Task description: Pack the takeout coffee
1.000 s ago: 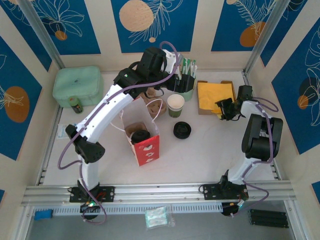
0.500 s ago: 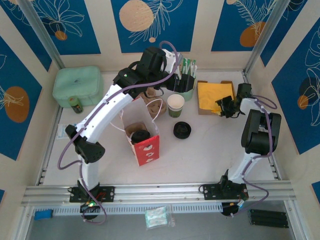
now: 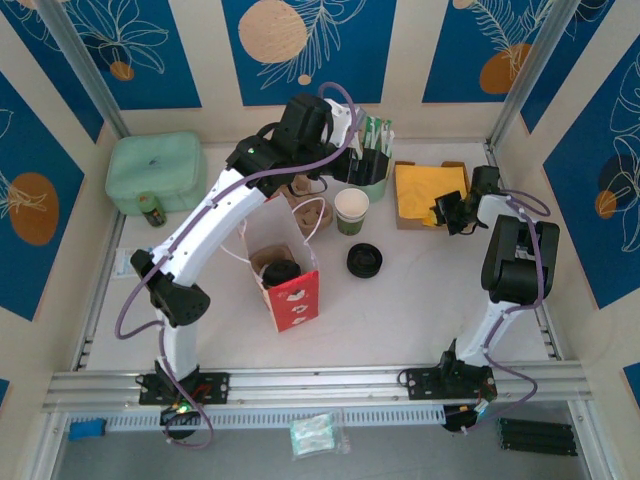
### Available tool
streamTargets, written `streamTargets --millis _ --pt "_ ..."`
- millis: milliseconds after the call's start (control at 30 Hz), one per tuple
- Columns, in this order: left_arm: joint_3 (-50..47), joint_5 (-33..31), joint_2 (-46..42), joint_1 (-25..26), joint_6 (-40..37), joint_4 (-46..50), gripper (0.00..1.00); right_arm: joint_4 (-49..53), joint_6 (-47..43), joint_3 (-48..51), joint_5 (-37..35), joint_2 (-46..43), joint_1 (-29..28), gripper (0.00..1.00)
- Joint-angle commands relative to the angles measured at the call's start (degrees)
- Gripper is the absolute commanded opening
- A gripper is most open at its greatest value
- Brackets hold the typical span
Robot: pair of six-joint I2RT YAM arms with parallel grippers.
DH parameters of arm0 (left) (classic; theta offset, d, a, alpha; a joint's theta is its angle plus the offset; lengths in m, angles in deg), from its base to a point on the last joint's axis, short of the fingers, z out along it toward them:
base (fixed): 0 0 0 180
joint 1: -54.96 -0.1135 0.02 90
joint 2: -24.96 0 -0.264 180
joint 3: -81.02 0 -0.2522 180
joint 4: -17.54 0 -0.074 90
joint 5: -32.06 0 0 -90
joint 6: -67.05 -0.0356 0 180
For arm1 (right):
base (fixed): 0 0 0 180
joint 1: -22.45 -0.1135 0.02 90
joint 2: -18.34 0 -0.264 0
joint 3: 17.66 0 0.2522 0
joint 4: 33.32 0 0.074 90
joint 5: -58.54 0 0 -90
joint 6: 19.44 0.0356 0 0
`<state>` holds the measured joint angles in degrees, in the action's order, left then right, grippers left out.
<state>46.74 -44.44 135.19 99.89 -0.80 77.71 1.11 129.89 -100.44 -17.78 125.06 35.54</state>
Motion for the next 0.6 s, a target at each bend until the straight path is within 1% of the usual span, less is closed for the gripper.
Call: streamTargets --millis 0,167,567 --pt "2.1 0.1 0.2 0.6 -0.1 1.3 0.99 0.2 -0.3 -1.4 1.7 -3.1 0.0 0.00" --pt "2.0 -0.8 -0.5 0.6 -0.7 1.8 1.00 0.9 -1.4 -3.2 1.4 -9.7 -0.1 0.00" --pt "2.1 -5.3 -3.8 0.2 -3.3 4.1 0.99 7.9 -6.7 -11.8 2.0 -24.6 -2.3 0.00"
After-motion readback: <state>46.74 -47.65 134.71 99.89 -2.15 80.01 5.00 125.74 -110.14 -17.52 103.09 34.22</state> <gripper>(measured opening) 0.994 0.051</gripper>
